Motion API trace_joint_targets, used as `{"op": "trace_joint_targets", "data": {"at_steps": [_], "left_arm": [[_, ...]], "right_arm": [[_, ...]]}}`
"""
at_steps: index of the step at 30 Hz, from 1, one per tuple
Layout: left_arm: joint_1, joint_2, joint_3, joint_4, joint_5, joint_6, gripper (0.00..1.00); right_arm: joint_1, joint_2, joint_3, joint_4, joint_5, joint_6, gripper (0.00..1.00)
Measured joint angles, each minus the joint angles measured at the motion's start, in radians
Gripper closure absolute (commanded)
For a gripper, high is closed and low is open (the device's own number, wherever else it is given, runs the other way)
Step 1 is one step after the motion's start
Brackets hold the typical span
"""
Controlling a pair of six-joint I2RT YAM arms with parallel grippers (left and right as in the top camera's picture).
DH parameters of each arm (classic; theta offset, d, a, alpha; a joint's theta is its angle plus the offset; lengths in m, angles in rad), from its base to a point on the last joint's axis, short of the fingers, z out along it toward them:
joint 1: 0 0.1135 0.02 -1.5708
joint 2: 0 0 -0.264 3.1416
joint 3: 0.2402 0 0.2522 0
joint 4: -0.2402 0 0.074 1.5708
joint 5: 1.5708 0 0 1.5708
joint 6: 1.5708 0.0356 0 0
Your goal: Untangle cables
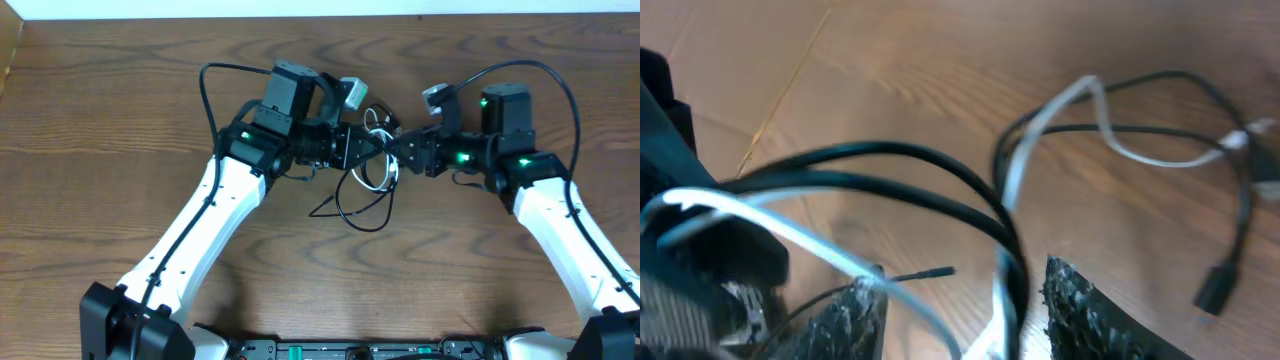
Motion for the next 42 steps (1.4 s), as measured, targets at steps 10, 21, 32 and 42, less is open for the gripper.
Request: {"op": "trace_joint_targets", "data": {"at_steps": [10,21,32,42], "left_arm": [[-0.005,0.0,0.0,0.0,0.007,0.0,0.93],[-0.005,0.011,0.0,-0.158,0.014,0.148,0.93],[-0.005,0.023,0.0,-0.181,0.31,0.393,0.93],[-0.005,0.023,0.0,-0.175,0.366,0.421,0.93]], "right_arm": [[0.022,0.0,0.0,-0.045,0.131,0.036,0.99],[0.022,-0.074,0.0,-0.043,0.252,0.083,0.99],[0.061,-0.063,0.0,0.099,0.328,0.167,0.99],[0.029,-0.016,0.0,0.055,0.303,0.183,0.62]]}}
